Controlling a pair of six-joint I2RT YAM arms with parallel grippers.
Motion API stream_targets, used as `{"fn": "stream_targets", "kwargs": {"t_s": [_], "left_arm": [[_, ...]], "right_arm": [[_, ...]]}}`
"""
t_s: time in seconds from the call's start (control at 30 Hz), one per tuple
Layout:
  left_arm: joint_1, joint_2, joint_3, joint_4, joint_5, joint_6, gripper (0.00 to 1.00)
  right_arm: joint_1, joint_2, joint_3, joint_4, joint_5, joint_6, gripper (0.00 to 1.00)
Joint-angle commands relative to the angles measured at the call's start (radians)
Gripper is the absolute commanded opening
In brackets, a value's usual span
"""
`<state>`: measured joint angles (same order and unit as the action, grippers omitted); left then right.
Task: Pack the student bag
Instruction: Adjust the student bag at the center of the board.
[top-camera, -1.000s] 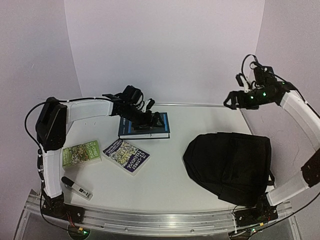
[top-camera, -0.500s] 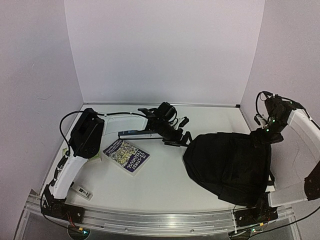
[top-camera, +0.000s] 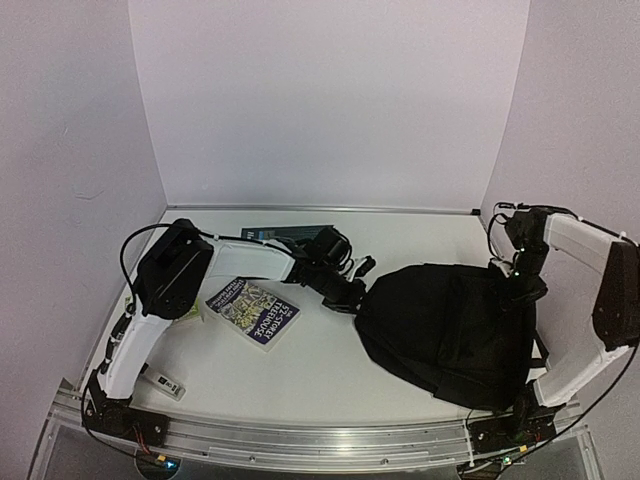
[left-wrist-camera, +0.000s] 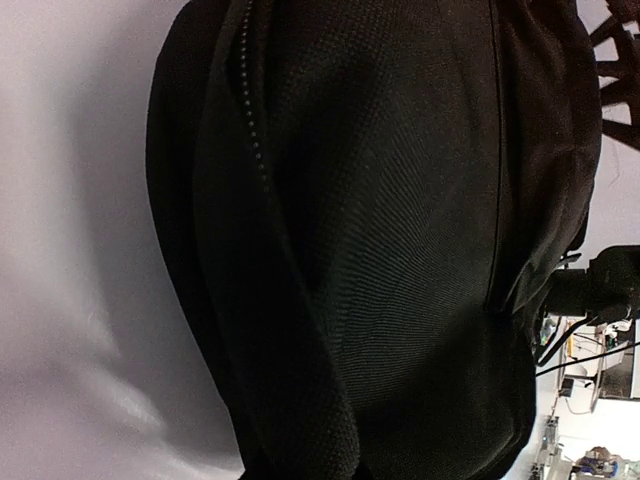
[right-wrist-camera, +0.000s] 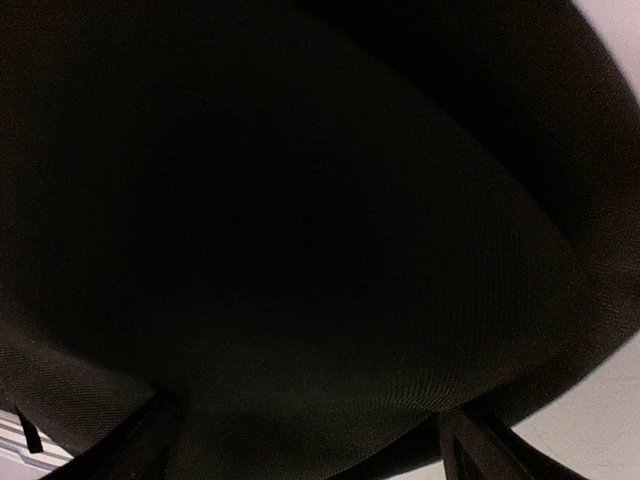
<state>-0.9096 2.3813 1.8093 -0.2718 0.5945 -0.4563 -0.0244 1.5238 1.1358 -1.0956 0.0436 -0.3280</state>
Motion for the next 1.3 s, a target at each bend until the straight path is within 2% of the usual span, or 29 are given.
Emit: {"fn": "stream_targets", "kwargs": {"t_s": [0.0,0.13,0.37,0.47,0.53,0.7,0.9,1.0,1.17,1.27], "left_arm": [[-0.005,-0.189,-0.222,0.104,-0.035,-0.012,0.01],[-0.062,-0.224,-0.315,0.106,-0.086,0.043,0.00],[-0.238,-0.157,-0.252,0.020,-0.204,0.132,0.11],[-0.259,-0.175,-0.281,0.043,-0.183,0.126,0.20],[-0.259,-0.229,-0.344,0.093,-0.156,0.121,0.32],[-0.240,-0.410,-0.518,0.200,-0.155,0.128,0.62],[-0.090,-0.551,-0.639,0.298,-0.082,0.077,0.73],[-0.029,-0.572,-0.648,0.286,-0.151,0.064,0.79],[0.036,-0.485,-0.548,0.196,-0.213,0.051,0.79],[0.037,-0.404,-0.467,0.173,-0.147,0.081,0.71]], "right_arm": [[0.002,0.147,0.151,0.073,-0.134,0.039,0.77],[0.044,0.283,0.314,0.105,-0.197,0.086,0.72],[0.170,0.460,0.571,0.132,-0.237,0.114,0.70],[0.203,0.502,0.626,0.131,-0.264,0.126,0.71],[0.208,0.493,0.634,0.130,-0.281,0.122,0.74],[0.209,0.373,0.611,0.127,-0.275,0.089,0.88],[0.234,0.203,0.526,0.127,-0.361,0.170,0.98],[0.256,0.160,0.469,0.115,-0.342,0.216,0.98],[0.257,0.121,0.322,0.087,-0.258,0.152,0.98],[0.257,0.123,0.236,0.082,-0.209,0.087,0.97]]}}
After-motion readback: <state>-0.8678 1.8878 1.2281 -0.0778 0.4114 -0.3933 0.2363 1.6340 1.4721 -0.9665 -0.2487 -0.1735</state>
